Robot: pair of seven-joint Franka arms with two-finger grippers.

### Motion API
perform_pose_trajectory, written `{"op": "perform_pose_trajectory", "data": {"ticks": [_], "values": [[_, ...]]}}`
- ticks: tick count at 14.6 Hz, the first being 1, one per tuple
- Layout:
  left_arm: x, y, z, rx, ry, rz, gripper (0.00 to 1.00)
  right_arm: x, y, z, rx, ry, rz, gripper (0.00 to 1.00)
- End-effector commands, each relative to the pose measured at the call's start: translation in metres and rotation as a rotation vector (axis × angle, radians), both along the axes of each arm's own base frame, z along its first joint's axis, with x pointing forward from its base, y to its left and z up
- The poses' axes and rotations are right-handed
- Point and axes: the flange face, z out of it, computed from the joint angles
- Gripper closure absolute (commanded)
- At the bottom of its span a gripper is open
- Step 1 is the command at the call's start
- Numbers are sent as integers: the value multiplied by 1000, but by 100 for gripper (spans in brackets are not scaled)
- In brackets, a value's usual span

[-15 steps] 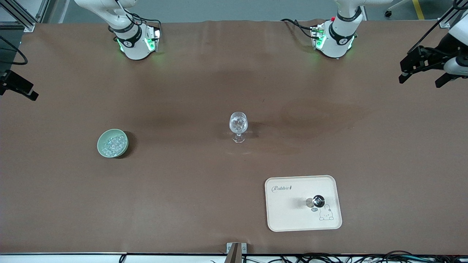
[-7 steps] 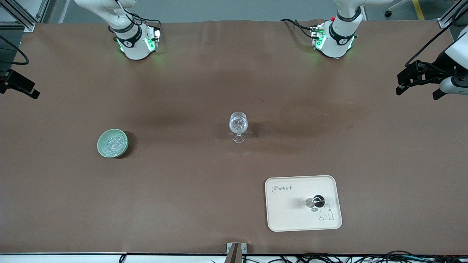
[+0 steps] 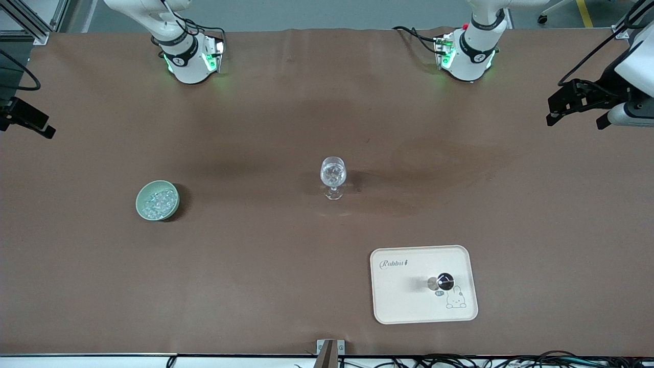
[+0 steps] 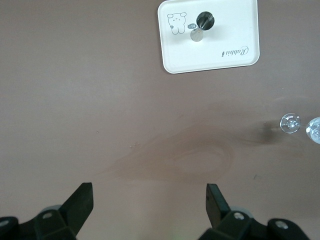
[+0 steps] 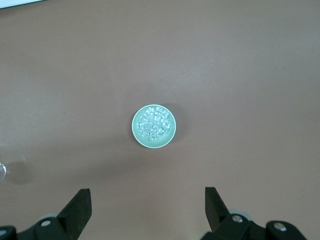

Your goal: Pour wine and add ice with both arms

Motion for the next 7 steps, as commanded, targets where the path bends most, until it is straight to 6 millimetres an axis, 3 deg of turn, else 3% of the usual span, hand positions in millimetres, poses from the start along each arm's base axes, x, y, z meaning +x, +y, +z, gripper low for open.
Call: {"op": "perform_pose_trajectory", "data": {"ticks": [1, 7], "values": [[-4, 0, 8, 17, -7, 10, 1, 1, 0, 4, -12, -4, 14, 0], [-4, 4, 9, 17, -10, 24, 1, 0, 0, 3, -10, 5, 11, 0]]}}
